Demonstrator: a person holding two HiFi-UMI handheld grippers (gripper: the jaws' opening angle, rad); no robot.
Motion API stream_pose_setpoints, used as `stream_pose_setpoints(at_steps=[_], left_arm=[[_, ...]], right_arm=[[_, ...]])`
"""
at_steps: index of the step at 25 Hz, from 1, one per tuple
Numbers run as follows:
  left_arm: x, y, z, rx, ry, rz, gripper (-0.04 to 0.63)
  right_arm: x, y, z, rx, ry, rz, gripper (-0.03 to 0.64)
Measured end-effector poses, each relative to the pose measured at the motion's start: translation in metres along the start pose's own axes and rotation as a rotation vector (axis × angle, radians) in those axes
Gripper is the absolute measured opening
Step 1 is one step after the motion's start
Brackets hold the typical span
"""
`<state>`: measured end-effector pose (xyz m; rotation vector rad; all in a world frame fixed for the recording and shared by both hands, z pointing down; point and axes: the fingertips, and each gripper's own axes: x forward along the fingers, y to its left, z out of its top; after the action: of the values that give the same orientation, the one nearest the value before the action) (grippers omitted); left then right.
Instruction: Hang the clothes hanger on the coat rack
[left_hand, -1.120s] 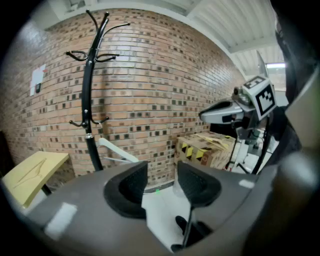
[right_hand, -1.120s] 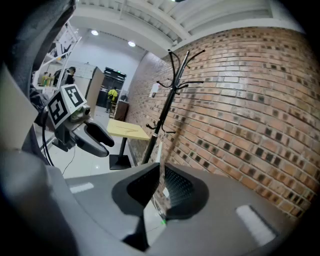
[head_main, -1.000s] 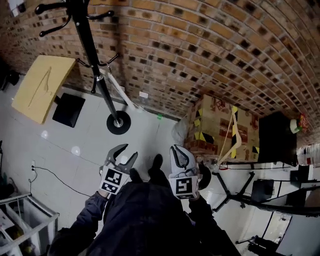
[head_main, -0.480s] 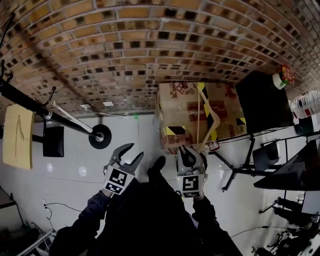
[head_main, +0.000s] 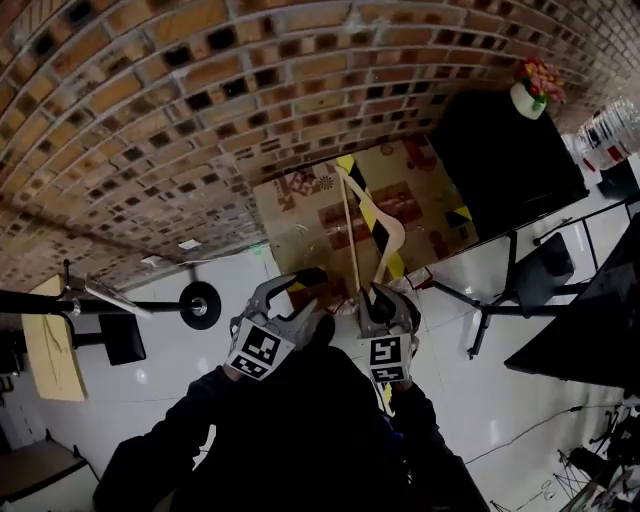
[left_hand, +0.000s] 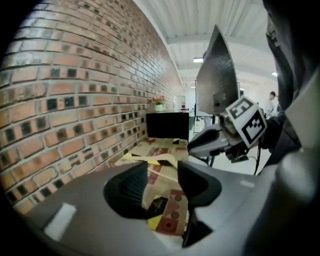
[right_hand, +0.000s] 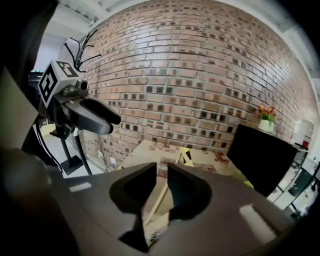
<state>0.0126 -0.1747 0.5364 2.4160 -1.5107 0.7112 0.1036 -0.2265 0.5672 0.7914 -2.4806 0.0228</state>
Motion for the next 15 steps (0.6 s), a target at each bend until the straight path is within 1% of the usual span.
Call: stream_pose_setpoints(at_steps=[4,8,10,13,15], left_arm=[[0.034,-0.012,0.025,0.069,0.006,-0.093,0.198],[0.062,-0.023,0.034,0.102,0.036,-0.171,0.198],[0.072,-0.028,0.035,0.119,0.048,-0.213,0.198],[0.086,-0.034,0.037,0.166,0.072,-0.277,0.198],[0.092,-0.037,0.040,0.180,0.085,-0.320,0.198]], right_arm=[[0.005,-0.022,-0.040,0.100,0.068,-0.055,0.081],[0.011,-0.040,-0.084,0.273,0.136,-0.075,0.106],[0.012,-0.043,-0.102,0.356,0.165,-0.084,0.112],[0.019,-0.043,-0.120,0.436,0.191,-0.097,0.118],[0.026,-0.039,-0.128,0.506,0.200,-0.088,0.120]])
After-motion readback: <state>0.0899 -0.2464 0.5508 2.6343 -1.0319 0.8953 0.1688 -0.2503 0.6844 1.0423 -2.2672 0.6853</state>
